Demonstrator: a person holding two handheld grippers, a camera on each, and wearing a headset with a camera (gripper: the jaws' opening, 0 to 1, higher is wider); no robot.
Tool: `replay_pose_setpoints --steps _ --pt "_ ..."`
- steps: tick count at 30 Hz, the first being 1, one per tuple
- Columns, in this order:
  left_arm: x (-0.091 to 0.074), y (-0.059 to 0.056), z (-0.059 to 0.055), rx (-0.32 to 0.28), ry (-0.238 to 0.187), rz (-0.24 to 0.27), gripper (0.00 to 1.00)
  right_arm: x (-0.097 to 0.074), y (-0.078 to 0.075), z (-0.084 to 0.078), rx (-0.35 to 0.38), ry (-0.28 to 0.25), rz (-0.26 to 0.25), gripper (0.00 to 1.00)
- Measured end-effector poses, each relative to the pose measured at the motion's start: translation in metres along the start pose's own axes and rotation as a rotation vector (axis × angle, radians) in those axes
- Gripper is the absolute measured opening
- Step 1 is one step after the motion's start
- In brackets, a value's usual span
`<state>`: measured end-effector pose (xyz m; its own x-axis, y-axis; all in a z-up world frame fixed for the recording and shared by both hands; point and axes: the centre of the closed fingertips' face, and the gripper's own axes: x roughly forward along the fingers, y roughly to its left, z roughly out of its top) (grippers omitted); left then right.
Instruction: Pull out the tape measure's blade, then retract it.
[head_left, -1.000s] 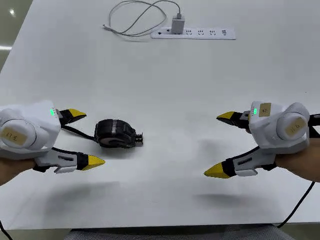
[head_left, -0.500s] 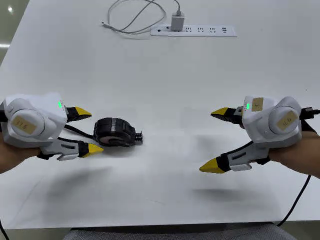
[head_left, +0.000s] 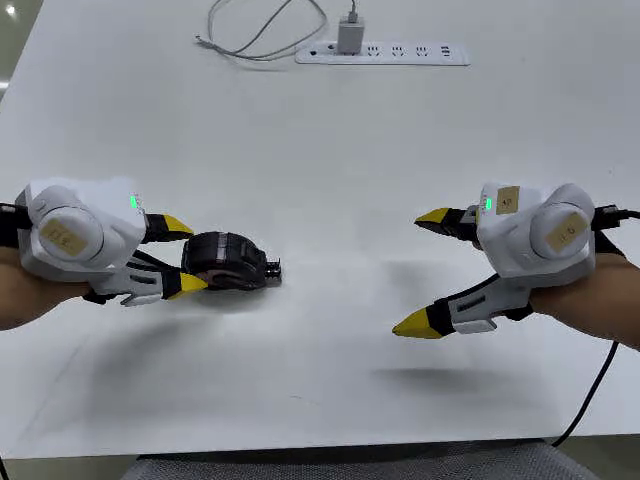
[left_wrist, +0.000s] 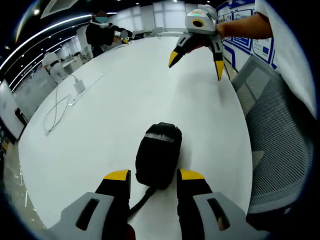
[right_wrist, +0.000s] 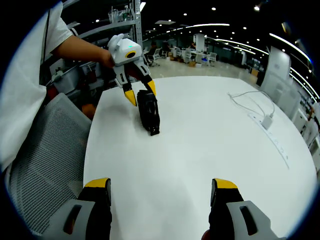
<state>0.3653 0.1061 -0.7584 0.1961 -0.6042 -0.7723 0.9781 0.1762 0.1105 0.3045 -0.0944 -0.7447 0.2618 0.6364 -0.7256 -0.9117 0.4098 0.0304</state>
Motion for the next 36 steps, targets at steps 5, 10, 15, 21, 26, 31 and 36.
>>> replay_pose_setpoints --steps 5,10,15,21,26,31,36 --pt "0.005 0.0 -0.001 0.011 0.011 -0.015 0.28 0.001 -0.001 0.0 0.001 -0.001 0.002 0.8" --pt "0.009 -0.002 -0.003 0.014 0.023 -0.029 0.27 0.003 -0.001 0.002 0.002 -0.007 0.003 0.8" --pt "0.01 -0.002 -0.003 0.027 0.03 -0.037 0.26 0.004 -0.002 0.003 0.0 -0.008 0.005 0.79" --pt "0.01 -0.002 -0.003 0.023 0.038 -0.046 0.26 0.005 -0.002 0.004 -0.001 -0.01 0.008 0.78" --pt "0.011 -0.002 -0.003 0.019 0.04 -0.046 0.25 0.007 -0.002 0.004 -0.008 -0.012 0.011 0.76" --pt "0.011 -0.002 -0.004 0.009 0.037 -0.048 0.25 0.014 -0.003 0.01 -0.017 -0.022 0.027 0.72" --pt "0.01 -0.002 -0.003 0.005 0.039 -0.049 0.25 0.023 -0.005 0.016 -0.026 -0.033 0.045 0.66"
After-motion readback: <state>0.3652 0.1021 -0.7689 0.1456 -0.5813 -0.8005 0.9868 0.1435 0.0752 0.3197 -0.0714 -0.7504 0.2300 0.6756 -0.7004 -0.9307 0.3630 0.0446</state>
